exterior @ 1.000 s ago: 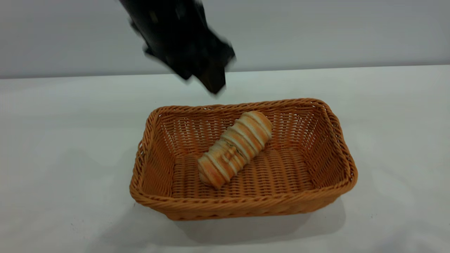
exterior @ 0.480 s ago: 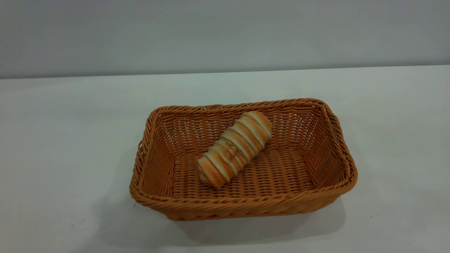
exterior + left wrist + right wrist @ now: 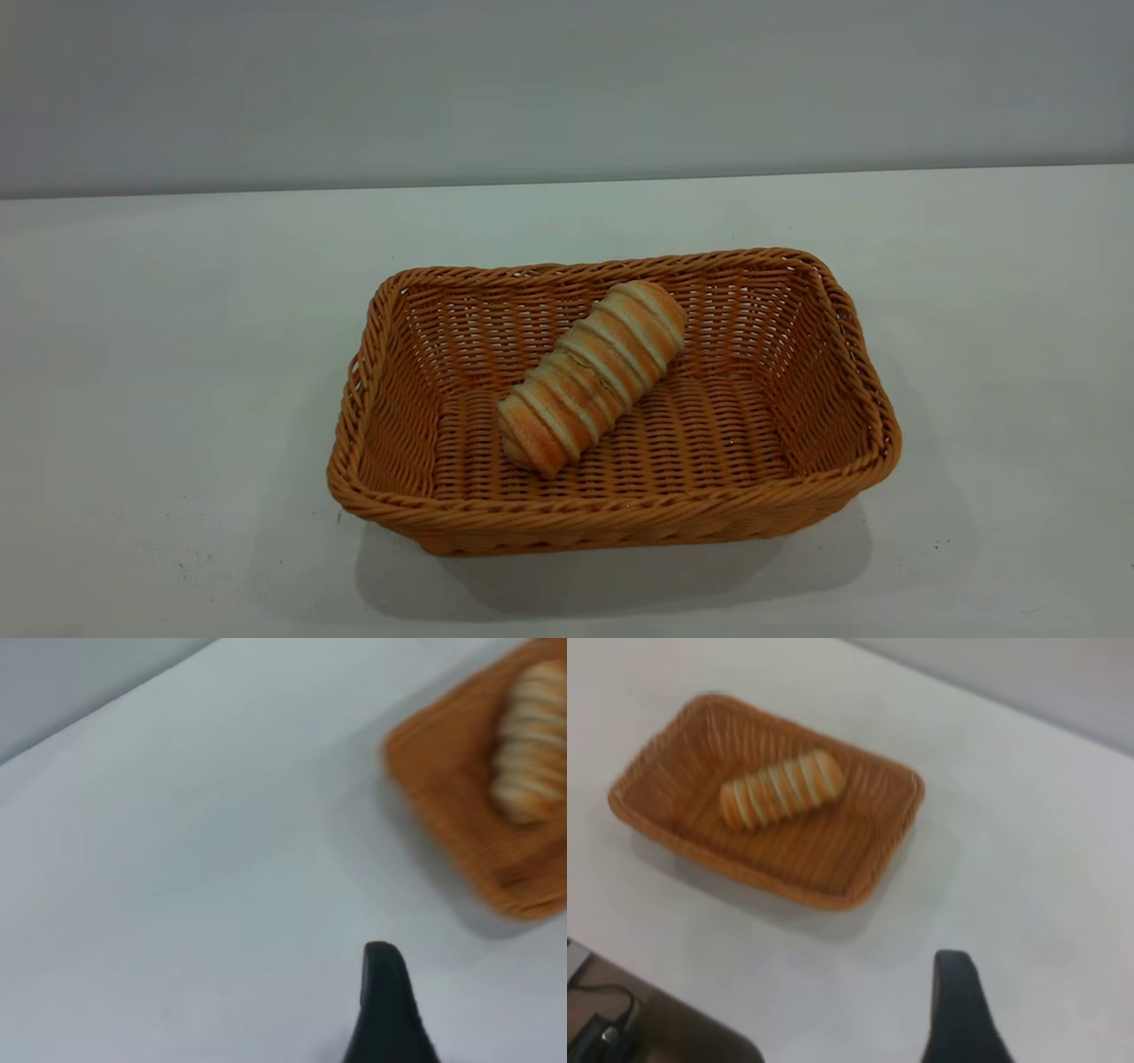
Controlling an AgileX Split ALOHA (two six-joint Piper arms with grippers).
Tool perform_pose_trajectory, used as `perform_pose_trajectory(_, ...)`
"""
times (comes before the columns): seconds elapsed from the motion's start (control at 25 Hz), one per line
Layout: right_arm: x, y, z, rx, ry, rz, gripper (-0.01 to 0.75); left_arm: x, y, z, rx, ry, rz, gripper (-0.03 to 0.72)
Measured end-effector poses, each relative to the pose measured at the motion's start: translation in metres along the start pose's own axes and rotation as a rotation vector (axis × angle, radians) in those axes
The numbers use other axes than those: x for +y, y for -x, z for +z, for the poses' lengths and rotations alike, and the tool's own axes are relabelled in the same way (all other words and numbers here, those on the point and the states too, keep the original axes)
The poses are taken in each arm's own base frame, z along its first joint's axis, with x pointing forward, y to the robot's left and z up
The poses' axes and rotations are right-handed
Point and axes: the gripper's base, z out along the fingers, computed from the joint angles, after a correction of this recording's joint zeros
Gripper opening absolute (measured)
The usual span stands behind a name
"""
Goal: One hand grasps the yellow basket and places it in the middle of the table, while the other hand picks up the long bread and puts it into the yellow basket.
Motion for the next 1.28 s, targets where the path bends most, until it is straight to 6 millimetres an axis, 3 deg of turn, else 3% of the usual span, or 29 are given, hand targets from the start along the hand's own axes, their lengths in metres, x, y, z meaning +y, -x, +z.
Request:
perform_pose_trajectory(0.28, 0.006, -0.035, -0.001, -0.010, -0.013, 0.023, 0.470, 0.019, -0.080, -0.035, 0.004, 0.060, -0.129, 0.559)
perform_pose_trajectory(0.52, 0.012, -0.060, -0.010, -0.070, -0.022, 0.020, 0.436, 0.029, -0.135, -0.061, -0.206, 0.031, -0.257, 0.559)
perform_pose_trajectory(0.68, 0.015, -0.077, -0.011, -0.094, -0.023, 0.030, 0.417, 0.028, -0.163, -0.067, -0.307, -0.020, -0.288, 0.559)
perform_pose_trajectory(0.8, 0.016, -0.086, -0.006, -0.086, -0.022, 0.039, 0.403, 0.023, -0.175, -0.060, -0.314, -0.065, -0.253, 0.559)
perform_pose_trajectory(1.12, 0.017, -0.107, 0.015, -0.030, -0.015, 0.048, 0.365, 0.000, -0.185, -0.021, -0.175, -0.157, -0.116, 0.559)
perform_pose_trajectory(1.28, 0.016, -0.112, 0.025, -0.019, -0.014, 0.053, 0.349, -0.001, -0.186, -0.018, -0.163, -0.156, -0.109, 0.559)
